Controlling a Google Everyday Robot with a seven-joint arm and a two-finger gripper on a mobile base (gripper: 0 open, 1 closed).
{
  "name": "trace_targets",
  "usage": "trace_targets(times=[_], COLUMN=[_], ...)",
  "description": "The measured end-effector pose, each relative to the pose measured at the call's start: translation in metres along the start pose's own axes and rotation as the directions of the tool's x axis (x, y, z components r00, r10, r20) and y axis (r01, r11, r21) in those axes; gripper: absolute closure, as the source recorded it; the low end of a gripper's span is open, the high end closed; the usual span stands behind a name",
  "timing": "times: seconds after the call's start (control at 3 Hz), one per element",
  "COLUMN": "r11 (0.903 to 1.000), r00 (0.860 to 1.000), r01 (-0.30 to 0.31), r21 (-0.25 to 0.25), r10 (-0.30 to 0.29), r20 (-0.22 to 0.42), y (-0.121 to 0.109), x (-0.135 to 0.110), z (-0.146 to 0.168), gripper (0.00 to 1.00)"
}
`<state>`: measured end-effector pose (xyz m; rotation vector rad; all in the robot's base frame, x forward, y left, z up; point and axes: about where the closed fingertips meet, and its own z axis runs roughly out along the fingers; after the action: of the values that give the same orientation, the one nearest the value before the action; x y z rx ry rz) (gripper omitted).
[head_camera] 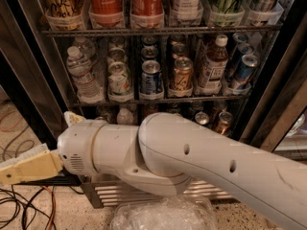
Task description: Pick water bottle from middle shelf of fridge
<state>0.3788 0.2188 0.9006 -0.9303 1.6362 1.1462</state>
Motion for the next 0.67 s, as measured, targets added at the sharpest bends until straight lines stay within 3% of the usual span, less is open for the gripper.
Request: trace_targets(times=[0.33, 0.67], r11=[0.9943, 0.9696], r00=[0.996, 0.986], r01=[-0.078, -0.147], r21=[0.073, 0.196], r10=[0.075, 0.128], r20=[0.04, 0.105], y=[-0.009, -0.025], x=[0.02, 0.028], z=[-0.003, -0.022], gripper=[0.0, 0.0])
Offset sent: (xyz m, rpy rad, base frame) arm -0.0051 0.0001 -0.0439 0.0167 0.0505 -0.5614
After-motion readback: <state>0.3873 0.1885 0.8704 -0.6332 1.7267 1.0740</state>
